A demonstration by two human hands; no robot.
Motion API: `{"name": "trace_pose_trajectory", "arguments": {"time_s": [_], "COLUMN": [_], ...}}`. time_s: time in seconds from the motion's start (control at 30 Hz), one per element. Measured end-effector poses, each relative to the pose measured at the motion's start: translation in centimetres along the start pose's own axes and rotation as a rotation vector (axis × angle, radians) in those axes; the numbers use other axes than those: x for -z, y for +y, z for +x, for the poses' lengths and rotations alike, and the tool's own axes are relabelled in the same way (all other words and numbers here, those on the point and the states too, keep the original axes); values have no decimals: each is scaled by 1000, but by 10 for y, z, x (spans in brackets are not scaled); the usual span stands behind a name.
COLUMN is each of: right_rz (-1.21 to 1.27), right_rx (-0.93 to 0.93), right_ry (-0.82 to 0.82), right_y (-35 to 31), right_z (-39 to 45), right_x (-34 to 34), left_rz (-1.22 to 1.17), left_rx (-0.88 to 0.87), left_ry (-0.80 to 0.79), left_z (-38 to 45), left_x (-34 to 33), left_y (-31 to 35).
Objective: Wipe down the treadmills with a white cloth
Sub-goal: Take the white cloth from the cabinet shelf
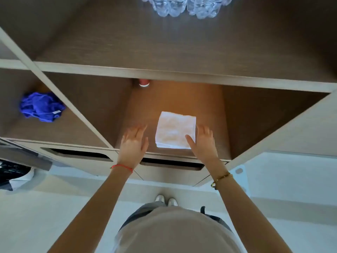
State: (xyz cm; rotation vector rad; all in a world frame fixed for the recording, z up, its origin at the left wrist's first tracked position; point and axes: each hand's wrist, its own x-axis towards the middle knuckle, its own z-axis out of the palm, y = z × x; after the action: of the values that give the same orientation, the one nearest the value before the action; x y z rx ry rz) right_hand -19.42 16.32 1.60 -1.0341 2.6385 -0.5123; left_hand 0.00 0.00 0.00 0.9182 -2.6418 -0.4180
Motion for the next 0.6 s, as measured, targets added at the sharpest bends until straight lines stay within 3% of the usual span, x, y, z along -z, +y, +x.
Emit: {"name": "trace_pose_trajectory", "arguments": {"time_s": [0.2, 0.4, 0.53, 0.6], "right_rz": [-79, -76, -108, -11], "right_rx": [-123, -170, -74, -85], "right_ry": [-51, 48, 109, 145], "right_y": [-10, -9, -15, -16], "right_z": [18, 22, 19, 15], "right_x": [-23, -39, -48, -50], "left_rz": [36, 22, 11, 12], "left_rx": [89, 102, 90, 83], "left_ry": [-239, -255, -243, -256], "left_z": [2, 0, -1, 0], "left_x": [-24, -30, -29, -28], "left_y": [-6, -9, -10, -10]}}
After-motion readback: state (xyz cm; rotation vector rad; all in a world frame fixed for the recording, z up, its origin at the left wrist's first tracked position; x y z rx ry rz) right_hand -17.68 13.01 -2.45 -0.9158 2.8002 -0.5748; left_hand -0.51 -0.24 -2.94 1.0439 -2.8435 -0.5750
